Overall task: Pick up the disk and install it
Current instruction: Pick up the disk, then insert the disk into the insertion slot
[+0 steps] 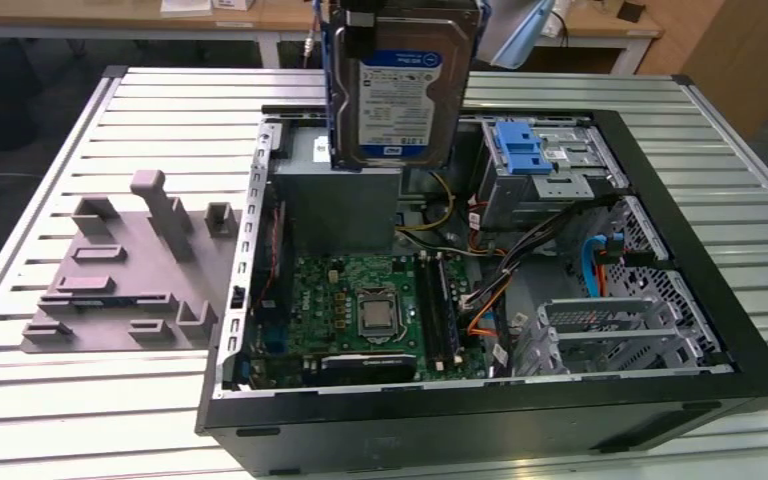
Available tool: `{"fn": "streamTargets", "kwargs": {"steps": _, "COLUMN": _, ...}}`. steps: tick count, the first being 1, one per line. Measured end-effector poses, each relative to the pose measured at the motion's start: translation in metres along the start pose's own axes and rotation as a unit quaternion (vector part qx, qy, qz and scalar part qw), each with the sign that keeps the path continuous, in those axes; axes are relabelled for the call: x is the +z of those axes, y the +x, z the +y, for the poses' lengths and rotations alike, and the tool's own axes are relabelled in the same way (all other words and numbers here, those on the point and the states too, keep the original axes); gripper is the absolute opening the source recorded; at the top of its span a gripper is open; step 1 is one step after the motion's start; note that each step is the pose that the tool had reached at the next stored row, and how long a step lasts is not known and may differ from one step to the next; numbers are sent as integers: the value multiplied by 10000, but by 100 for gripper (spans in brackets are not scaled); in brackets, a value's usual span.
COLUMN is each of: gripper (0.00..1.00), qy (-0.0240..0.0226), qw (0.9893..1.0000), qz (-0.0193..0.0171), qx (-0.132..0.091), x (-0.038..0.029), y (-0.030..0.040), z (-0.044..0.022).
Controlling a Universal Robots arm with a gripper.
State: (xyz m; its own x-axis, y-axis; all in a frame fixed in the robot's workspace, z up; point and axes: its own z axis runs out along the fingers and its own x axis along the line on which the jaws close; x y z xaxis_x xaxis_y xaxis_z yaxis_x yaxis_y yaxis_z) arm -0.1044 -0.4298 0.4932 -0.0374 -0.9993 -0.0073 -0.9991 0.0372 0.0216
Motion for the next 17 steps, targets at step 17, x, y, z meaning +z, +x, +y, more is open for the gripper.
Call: {"fn": "streamTargets", "kwargs": {"steps": 17, "gripper": 36, "qy": 0, "qw": 10000, "qz": 0, "qx": 0, "x": 3, "y": 131, "z": -127}}
